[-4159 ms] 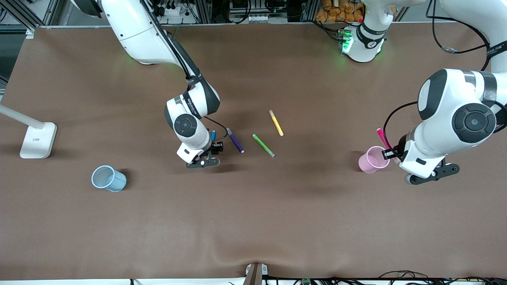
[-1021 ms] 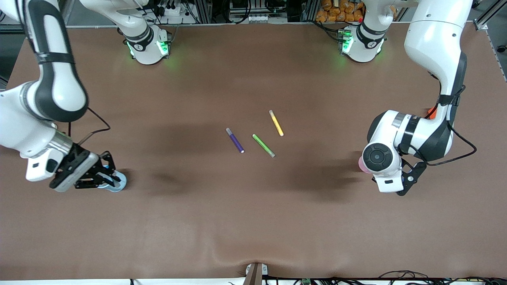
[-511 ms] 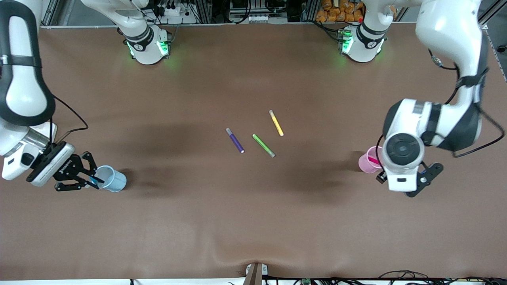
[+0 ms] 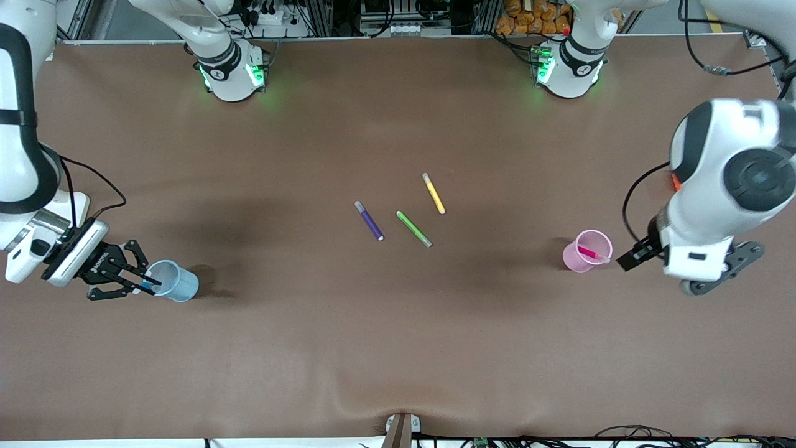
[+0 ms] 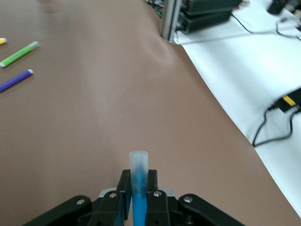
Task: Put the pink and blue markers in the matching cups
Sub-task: 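Open and withdraw the left gripper while the right gripper holds the blue marker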
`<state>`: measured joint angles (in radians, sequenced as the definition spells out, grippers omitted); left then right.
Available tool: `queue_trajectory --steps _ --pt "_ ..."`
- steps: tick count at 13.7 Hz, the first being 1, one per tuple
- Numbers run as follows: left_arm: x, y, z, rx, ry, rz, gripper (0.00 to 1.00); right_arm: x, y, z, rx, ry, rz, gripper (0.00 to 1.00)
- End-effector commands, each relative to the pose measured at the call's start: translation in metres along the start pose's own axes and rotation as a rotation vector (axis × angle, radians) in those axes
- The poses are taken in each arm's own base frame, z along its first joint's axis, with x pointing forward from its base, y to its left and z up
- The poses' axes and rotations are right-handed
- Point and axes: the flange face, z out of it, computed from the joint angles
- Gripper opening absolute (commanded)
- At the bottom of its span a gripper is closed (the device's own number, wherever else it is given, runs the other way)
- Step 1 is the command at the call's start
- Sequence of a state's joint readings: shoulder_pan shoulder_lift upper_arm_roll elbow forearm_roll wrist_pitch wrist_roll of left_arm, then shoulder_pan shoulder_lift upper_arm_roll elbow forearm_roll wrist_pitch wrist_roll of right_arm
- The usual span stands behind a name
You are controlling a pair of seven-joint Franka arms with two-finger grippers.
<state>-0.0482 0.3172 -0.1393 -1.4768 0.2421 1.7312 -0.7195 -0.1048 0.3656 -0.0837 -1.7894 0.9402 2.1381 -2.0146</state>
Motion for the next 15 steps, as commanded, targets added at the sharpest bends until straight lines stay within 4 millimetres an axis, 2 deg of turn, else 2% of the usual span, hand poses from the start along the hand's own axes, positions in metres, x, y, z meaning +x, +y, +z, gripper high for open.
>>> queue_trajectory --steps 1,2,5,7,9,12,15 --pt "-0.008 -0.03 -0.039 -0.064 -0.022 0.131 1.0 -0.016 -0.001 0.003 0.047 0.088 -0.089 0.0" --pt "-0.006 -0.048 -0.054 -0.1 -0.019 0.177 1.0 -0.024 -0.002 0.0 0.062 0.103 -0.114 0.0" --pt "-0.028 -0.072 -0.091 -0.094 -0.028 0.245 1.0 -0.05 -0.009 0.003 0.117 0.147 -0.152 0.0" --pt "-0.042 -0.087 -0.114 -0.108 -0.033 0.301 1.0 -0.058 -0.005 0.001 0.11 0.149 -0.182 0.0" --pt "-0.05 -0.106 -0.125 -0.121 -0.061 0.303 1.0 -0.072 0.002 0.011 0.121 0.16 -0.219 0.0" --pt "-0.068 -0.119 -0.136 -0.112 -0.104 0.4 1.0 -0.074 0.005 0.017 0.139 0.176 -0.243 0.0" --pt "-0.076 -0.134 -0.139 -0.123 -0.103 0.422 1.0 -0.079 0.004 0.02 0.143 0.177 -0.256 0.0"
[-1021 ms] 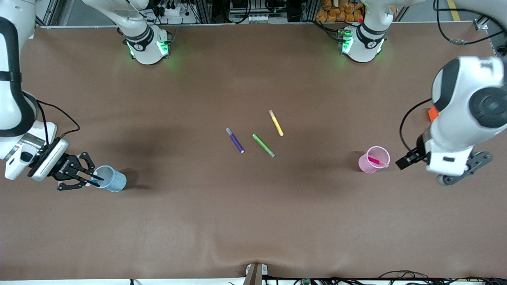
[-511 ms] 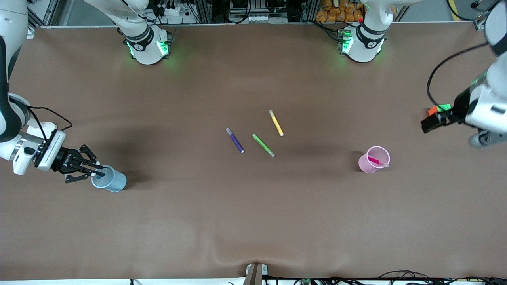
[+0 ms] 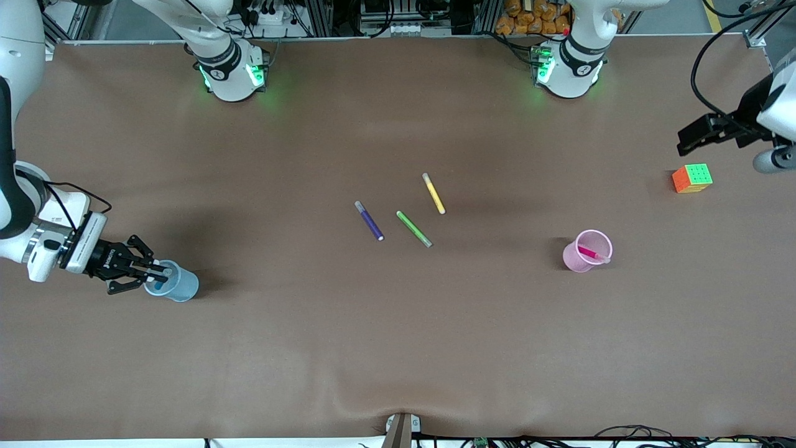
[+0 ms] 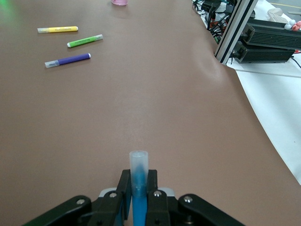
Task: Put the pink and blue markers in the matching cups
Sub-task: 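Open and withdraw the left gripper while the right gripper holds the blue marker, then release the blue marker into the light-blue cup with the right gripper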
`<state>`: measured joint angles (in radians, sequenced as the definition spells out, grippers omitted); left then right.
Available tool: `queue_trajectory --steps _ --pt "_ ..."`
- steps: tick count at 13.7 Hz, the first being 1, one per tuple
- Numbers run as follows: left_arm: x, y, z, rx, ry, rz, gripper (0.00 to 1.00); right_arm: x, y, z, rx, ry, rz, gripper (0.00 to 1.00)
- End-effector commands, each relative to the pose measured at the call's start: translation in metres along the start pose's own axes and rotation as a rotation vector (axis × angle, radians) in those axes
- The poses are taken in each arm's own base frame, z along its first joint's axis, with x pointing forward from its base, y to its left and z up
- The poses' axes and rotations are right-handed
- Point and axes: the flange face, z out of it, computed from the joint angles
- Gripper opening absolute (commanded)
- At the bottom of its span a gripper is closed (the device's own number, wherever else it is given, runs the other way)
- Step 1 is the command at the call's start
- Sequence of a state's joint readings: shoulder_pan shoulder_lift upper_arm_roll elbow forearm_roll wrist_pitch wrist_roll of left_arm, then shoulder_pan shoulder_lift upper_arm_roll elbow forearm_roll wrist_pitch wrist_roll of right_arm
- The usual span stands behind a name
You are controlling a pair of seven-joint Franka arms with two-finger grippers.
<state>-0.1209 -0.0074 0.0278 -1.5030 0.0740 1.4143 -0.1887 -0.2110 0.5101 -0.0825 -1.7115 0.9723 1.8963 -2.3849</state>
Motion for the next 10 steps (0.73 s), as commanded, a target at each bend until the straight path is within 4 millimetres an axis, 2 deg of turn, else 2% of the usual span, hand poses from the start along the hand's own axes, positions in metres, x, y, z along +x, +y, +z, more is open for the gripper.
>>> queue_trajectory --steps 1,5,8,10 --pt "-0.019 -0.011 0.002 -0.047 -0.017 0.031 1.0 -0.007 0.002 -0.003 -0.013 0.029 -0.017 0.0" --pt "-0.024 -0.019 0.003 -0.062 -0.025 0.017 1.0 -0.018 -0.002 -0.01 -0.015 0.029 0.004 0.0" --pt "-0.024 -0.024 0.007 -0.064 -0.025 0.016 1.0 -0.023 -0.005 -0.009 -0.007 0.038 0.018 0.0" --pt "-0.036 -0.022 0.013 -0.065 -0.019 0.02 1.0 -0.028 -0.007 -0.008 -0.005 0.039 0.028 0.0"
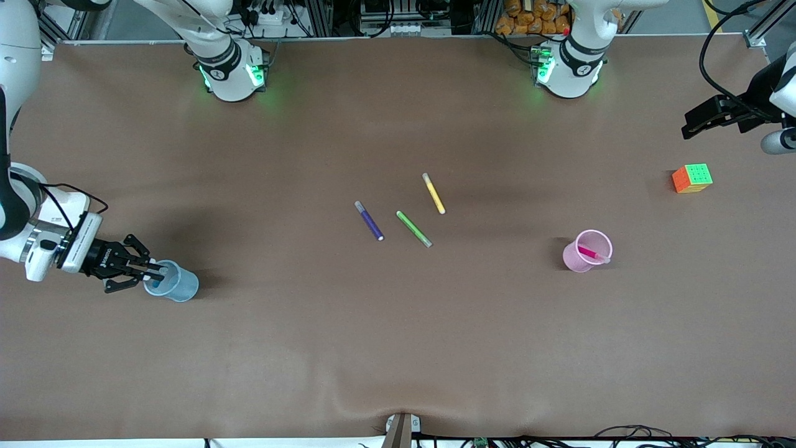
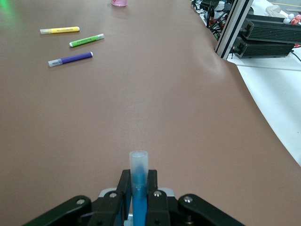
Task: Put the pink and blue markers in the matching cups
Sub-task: 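Release the blue marker into the light-blue cup with the right gripper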
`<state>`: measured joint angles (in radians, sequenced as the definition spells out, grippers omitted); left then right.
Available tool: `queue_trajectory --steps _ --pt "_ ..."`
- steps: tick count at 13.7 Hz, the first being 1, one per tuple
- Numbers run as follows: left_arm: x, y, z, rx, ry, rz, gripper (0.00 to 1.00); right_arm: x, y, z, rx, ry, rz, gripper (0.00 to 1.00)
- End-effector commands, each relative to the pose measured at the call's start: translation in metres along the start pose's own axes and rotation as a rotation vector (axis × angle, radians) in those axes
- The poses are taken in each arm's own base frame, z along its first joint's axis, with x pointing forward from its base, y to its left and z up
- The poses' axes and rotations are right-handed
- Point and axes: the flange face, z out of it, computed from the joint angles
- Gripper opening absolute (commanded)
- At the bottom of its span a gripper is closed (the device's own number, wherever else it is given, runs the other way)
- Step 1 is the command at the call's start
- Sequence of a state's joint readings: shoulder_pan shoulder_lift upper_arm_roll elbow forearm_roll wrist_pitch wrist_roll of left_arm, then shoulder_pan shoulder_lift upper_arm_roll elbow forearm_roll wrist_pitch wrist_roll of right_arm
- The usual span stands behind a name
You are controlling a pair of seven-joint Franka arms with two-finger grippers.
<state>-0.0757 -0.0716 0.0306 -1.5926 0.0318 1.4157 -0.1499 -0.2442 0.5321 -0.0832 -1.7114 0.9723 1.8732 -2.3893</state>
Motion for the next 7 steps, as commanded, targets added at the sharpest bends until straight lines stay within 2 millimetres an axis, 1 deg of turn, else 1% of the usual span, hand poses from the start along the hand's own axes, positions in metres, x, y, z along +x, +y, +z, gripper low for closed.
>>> queue_trajectory --steps 1,3,4,5,7 --pt "-0.0247 0.0023 0.0073 -0.023 0.026 0.027 1.0 -0.0068 0.0016 -0.0045 -0.011 0.025 -0.004 0.0" --pt "-0.0254 0.0031 0.0102 -0.022 0.026 0.028 1.0 -0.0079 -0.0007 -0.0028 -0.002 0.035 0.002 0.0" --pt "-0.024 0.0039 0.0079 -0.022 0.032 0.029 1.0 -0.0084 -0.0018 -0.0026 0.002 0.039 0.004 0.0" --pt "-0.0233 0.0054 0.0064 -0.02 0.036 0.032 1.0 -0.0136 -0.0036 -0.0043 0.001 0.039 0.014 0.0" --pt "-0.0174 0.0056 0.0064 -0.021 0.042 0.031 1.0 -0.015 -0.0056 -0.0024 0.011 0.049 0.018 0.0"
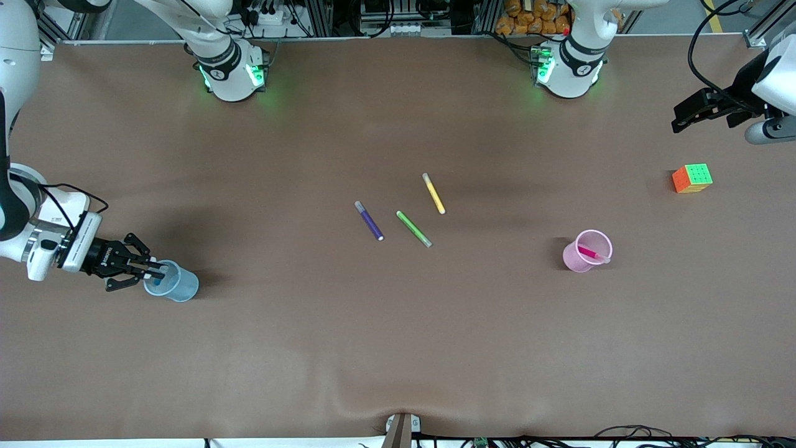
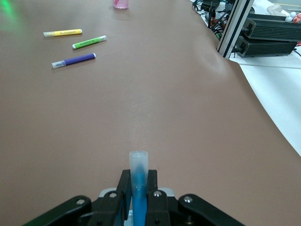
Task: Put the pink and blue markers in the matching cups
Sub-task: 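Release the blue marker into the light-blue cup with the right gripper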
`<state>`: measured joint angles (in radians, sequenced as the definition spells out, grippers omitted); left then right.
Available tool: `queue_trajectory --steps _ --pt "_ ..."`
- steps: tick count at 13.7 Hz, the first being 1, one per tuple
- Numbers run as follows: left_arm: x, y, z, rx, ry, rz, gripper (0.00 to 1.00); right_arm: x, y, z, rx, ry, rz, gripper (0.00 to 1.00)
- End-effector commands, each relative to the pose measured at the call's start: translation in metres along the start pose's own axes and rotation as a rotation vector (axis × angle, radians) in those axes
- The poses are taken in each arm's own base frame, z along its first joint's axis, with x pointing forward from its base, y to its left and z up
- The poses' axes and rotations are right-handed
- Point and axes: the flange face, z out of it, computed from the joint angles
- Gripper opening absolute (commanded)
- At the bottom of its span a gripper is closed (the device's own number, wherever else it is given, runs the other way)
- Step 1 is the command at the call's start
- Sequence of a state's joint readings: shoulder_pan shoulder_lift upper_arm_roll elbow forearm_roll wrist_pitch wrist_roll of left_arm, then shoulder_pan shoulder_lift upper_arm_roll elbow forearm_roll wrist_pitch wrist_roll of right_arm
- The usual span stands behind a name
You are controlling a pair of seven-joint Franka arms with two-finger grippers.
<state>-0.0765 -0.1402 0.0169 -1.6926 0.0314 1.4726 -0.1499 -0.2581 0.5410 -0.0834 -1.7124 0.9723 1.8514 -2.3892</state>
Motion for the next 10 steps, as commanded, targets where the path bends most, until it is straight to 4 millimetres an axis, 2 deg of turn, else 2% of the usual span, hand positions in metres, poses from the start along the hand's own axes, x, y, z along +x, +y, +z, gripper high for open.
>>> queue_trajectory --steps 1,3,4,6,10 --pt "0.0013 0.0019 0.0016 -0.019 0.011 0.018 1.0 -0.0104 -0.0028 -0.0016 0.005 0.04 0.011 0.0" --pt "0.0027 0.0022 0.0045 -0.019 0.011 0.017 1.0 -0.0135 -0.0039 -0.0025 0.005 0.041 0.018 0.0" --pt "0.0051 0.0026 0.0068 -0.018 0.007 0.017 1.0 -0.0136 -0.0039 -0.0025 0.005 0.041 0.018 0.17" --pt "0.0072 0.0015 0.0087 -0.018 0.005 0.014 1.0 -0.013 -0.0037 -0.0018 0.006 0.042 0.043 1.0" --pt "0.009 0.0002 0.0093 -0.019 0.013 0.011 1.0 -0.0092 -0.0022 -0.0025 0.006 0.04 0.05 1.0"
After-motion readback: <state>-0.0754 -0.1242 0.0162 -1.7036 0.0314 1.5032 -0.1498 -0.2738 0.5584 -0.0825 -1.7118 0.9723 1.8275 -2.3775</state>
